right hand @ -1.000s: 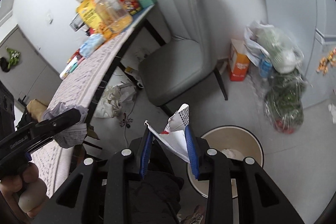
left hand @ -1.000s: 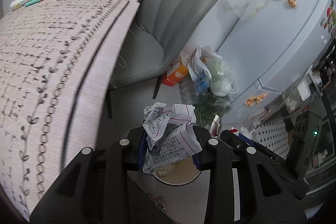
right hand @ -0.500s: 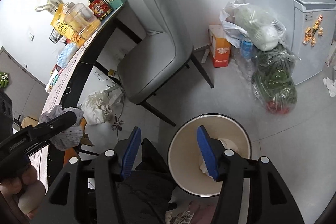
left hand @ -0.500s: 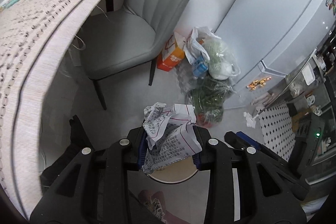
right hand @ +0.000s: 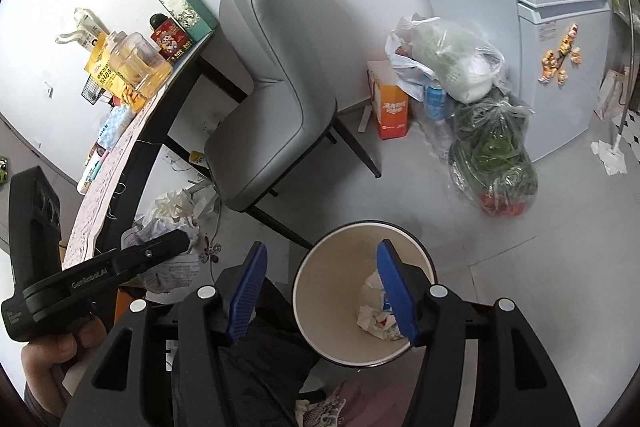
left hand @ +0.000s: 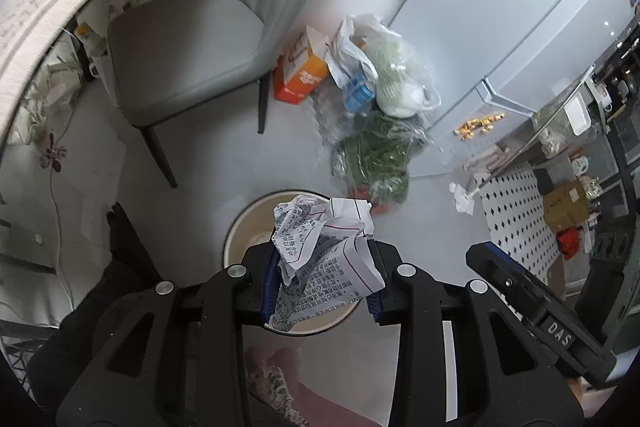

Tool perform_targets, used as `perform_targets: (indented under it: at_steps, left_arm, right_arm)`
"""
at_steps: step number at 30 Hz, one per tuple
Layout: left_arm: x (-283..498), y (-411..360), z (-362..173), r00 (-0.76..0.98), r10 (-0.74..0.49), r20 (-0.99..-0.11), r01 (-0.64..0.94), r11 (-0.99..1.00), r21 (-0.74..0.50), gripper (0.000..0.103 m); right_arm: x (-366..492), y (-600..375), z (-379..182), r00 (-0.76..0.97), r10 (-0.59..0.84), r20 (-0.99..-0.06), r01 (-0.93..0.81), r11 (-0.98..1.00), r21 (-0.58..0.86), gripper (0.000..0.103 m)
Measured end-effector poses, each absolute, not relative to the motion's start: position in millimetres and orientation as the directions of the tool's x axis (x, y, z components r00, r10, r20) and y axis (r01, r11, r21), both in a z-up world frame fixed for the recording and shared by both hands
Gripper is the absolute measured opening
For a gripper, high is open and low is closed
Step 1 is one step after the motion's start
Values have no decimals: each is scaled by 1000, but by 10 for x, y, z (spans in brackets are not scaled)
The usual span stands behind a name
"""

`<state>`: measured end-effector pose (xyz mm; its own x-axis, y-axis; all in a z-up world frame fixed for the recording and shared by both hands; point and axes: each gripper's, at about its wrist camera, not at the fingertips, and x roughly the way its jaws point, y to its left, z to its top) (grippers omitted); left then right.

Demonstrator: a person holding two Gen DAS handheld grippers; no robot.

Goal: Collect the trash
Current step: 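Open both tools to drop the papers into the bin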

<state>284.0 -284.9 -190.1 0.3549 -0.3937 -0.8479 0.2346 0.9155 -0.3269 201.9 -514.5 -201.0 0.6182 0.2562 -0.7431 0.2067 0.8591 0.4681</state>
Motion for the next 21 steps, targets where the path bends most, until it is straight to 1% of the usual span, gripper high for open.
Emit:
perform_targets:
  at_steps: [3, 7, 13, 16, 18, 19, 20, 21]
  left_arm:
    - [2890, -3017, -2019, 323, -390, -863, 260, 913, -315, 34]
    - [2925, -3154, -2096, 294, -406, -865, 271, 903, -332, 35]
    - [2913, -3138, -2134, 272, -434, -859, 291, 888, -357, 35]
    - [2923, -3122, -2174, 250, -455, -855, 295, 877, -380, 38]
    - [2940, -3137, -2197, 243, -460, -854, 297, 873, -386, 49]
    - [2944, -3142, -2206, 245, -457, -855, 293, 875, -384, 60]
    - [2948, -3143, -2212, 243, -477, -844, 292, 866, -405, 66]
    - [2953, -3154, -2212, 236, -496, -836, 295, 856, -425, 70]
  right_arm:
    - [1977, -5206, -2025, 613, 243, -752, 229, 856, 463, 58]
    - [1946, -5308, -1973, 618, 218, -755, 253, 855, 453, 58]
    - [1864, -5411, -1862, 641, 184, -745, 267, 857, 442, 58]
    - [1819, -5402, -1894, 636, 188, -749, 278, 849, 450, 58]
    - [1809, -5367, -1903, 634, 191, -750, 277, 849, 450, 58]
    - [1810, -5358, -1909, 633, 193, -750, 275, 849, 451, 58]
    - [1810, -5356, -1914, 632, 195, -750, 274, 849, 451, 58]
    - [1811, -5363, -1914, 632, 195, -750, 274, 849, 452, 58]
